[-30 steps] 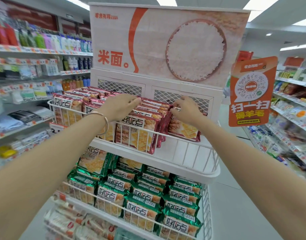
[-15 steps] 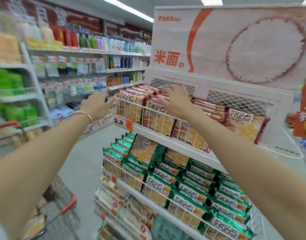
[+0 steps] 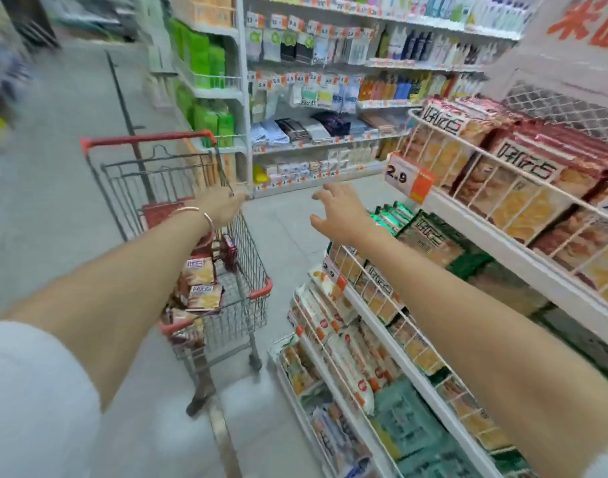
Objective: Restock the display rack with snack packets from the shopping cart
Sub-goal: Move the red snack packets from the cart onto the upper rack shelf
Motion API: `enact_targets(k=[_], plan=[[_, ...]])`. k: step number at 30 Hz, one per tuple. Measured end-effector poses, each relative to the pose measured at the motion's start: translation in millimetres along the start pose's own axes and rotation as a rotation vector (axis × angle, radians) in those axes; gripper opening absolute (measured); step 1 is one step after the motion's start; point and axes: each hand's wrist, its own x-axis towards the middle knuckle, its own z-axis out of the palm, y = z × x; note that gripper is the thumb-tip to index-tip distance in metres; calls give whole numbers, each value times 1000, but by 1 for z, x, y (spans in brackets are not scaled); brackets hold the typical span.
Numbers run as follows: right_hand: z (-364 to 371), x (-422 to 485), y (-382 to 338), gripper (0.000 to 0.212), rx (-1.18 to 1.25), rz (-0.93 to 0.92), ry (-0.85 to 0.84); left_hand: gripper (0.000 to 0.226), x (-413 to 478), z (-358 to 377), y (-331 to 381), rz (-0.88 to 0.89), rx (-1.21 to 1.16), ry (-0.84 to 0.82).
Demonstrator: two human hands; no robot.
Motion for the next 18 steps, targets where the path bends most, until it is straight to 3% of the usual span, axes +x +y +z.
enact_targets(k=[9, 18], plan=[[127, 37, -73, 53, 81, -108, -286, 69, -38, 64, -115, -298, -57, -106], [207, 86, -121, 56, 115, -131, -416, 81, -5, 94, -181, -399, -135, -203]])
